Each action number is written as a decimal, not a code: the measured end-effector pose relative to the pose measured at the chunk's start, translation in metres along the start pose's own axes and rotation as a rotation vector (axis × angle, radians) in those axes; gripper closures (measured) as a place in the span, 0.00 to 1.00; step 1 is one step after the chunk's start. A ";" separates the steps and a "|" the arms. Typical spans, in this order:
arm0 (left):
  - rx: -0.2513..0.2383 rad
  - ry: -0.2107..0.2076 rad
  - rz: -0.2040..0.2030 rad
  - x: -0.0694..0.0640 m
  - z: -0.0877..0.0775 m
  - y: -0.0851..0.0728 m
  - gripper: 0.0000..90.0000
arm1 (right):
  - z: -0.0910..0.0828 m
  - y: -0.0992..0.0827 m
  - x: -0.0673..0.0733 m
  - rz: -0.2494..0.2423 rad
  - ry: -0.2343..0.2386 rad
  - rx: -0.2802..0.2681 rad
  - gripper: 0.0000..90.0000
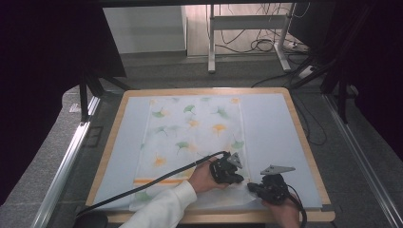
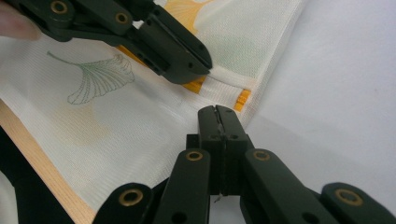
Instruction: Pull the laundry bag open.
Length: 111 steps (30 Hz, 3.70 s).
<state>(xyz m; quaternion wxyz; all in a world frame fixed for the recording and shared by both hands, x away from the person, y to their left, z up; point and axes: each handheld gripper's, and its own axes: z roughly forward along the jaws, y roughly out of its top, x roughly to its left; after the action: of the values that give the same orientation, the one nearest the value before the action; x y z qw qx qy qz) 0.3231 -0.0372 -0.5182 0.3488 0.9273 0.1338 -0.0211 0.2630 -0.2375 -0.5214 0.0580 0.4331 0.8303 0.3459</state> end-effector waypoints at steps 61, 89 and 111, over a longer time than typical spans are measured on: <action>0.015 0.040 -0.025 -0.002 -0.013 -0.014 1.00 | 0.007 0.013 -0.017 0.108 0.046 -0.016 0.99; 0.028 0.052 -0.075 0.006 -0.037 -0.040 1.00 | 0.007 0.013 -0.016 0.109 0.046 -0.019 0.99; 0.025 0.079 -0.119 0.011 -0.064 -0.073 1.00 | 0.007 0.012 -0.016 0.112 0.048 -0.022 0.99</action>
<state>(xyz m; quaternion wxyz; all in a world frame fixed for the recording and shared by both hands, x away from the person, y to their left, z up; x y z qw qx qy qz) 0.3109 0.0601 -0.5184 0.3299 0.9221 0.2019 -0.0070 0.2844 -0.2414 -0.5226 0.0236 0.4697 0.8022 0.3679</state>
